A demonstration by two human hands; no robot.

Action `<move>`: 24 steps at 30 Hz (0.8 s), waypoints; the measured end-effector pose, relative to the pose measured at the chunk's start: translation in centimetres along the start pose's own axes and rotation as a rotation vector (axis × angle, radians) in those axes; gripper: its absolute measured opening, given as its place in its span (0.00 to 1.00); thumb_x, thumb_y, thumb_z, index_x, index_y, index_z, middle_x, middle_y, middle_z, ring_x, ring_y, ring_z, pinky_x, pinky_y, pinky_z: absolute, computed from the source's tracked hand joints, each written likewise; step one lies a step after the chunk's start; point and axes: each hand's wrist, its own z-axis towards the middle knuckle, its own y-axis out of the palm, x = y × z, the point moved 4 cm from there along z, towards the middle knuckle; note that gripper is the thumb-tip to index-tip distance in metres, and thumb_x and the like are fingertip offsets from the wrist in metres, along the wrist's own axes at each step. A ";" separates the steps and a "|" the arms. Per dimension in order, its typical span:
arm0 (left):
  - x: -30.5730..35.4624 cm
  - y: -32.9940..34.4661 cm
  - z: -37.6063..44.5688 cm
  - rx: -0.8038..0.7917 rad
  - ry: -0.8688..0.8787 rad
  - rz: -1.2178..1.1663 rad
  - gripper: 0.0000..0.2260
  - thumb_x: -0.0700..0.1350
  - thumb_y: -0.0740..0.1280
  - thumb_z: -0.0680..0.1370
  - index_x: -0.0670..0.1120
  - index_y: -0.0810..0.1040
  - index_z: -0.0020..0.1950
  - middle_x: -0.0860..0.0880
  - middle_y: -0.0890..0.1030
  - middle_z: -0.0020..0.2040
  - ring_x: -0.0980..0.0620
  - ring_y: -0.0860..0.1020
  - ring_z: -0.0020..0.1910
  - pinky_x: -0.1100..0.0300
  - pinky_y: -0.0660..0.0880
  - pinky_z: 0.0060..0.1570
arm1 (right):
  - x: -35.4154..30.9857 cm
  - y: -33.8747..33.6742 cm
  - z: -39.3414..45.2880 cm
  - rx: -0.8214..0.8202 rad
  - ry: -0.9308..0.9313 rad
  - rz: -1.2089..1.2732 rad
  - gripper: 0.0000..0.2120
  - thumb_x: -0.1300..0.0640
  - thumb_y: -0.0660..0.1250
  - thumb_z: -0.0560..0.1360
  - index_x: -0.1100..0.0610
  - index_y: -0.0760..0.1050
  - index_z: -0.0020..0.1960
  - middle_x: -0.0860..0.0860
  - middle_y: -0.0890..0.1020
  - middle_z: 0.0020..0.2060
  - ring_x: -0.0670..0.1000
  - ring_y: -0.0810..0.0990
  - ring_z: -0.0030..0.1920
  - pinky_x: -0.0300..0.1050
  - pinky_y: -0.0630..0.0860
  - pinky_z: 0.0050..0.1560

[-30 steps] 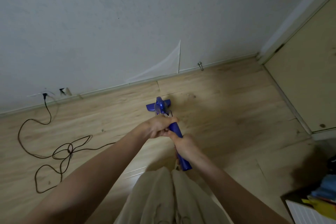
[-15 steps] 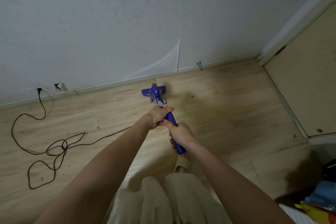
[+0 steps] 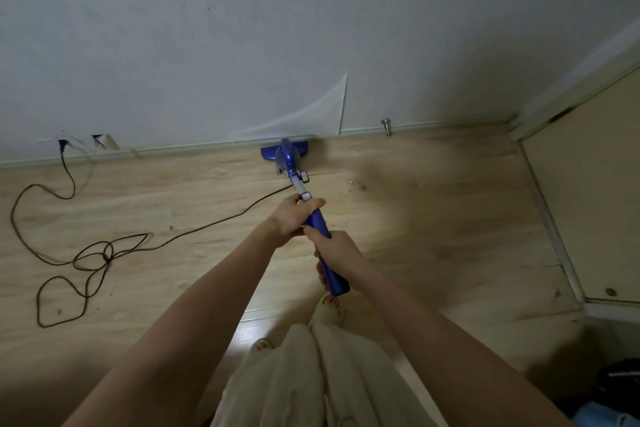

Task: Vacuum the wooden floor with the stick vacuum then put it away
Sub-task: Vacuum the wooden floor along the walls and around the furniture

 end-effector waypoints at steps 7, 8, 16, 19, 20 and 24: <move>-2.3 3.2 -1.1 -0.019 -0.023 -0.021 0.13 0.44 0.68 0.78 0.39 0.72 0.58 0.39 0.76 0.53 0.44 0.77 0.51 0.52 0.79 0.49 | 4.2 -2.4 -1.6 0.068 -0.011 -0.011 0.19 0.42 0.64 0.77 0.59 0.71 0.45 0.53 0.76 0.31 0.48 0.73 0.25 0.40 0.73 0.27; -2.6 3.7 -1.4 -0.016 -0.017 -0.025 0.12 0.44 0.68 0.78 0.40 0.72 0.57 0.39 0.76 0.53 0.44 0.77 0.51 0.51 0.79 0.50 | 4.8 -2.6 -2.0 0.104 -0.039 -0.035 0.19 0.42 0.64 0.78 0.59 0.71 0.44 0.52 0.76 0.31 0.49 0.73 0.25 0.41 0.73 0.27; -5.0 5.4 -5.8 -0.075 0.027 0.078 0.05 0.43 0.66 0.79 0.43 0.73 0.46 0.43 0.77 0.44 0.48 0.78 0.45 0.56 0.79 0.44 | 8.5 -0.6 -7.3 0.259 -0.041 -0.022 0.22 0.40 0.61 0.78 0.60 0.72 0.46 0.52 0.75 0.31 0.49 0.72 0.26 0.42 0.72 0.29; -6.2 5.3 -8.3 -0.117 0.037 0.144 0.06 0.44 0.66 0.78 0.43 0.72 0.44 0.46 0.75 0.38 0.53 0.77 0.37 0.61 0.78 0.35 | 9.6 1.1 -10.2 0.303 -0.016 0.025 0.22 0.40 0.61 0.78 0.60 0.72 0.45 0.52 0.75 0.30 0.49 0.71 0.24 0.40 0.69 0.26; -6.6 5.2 -9.1 -0.123 0.038 0.162 0.07 0.44 0.66 0.78 0.43 0.71 0.44 0.46 0.74 0.36 0.55 0.76 0.33 0.63 0.77 0.32 | 9.8 1.7 -11.1 0.323 -0.013 0.038 0.22 0.40 0.62 0.78 0.60 0.72 0.45 0.52 0.75 0.30 0.49 0.71 0.23 0.39 0.69 0.25; -7.0 4.4 -11.5 -0.153 0.052 0.224 0.08 0.43 0.66 0.78 0.43 0.71 0.40 0.51 0.72 0.26 0.60 0.72 0.20 0.66 0.74 0.25 | 10.2 4.0 -13.3 0.387 0.004 0.102 0.22 0.41 0.62 0.78 0.61 0.73 0.46 0.52 0.75 0.28 0.49 0.73 0.23 0.37 0.69 0.23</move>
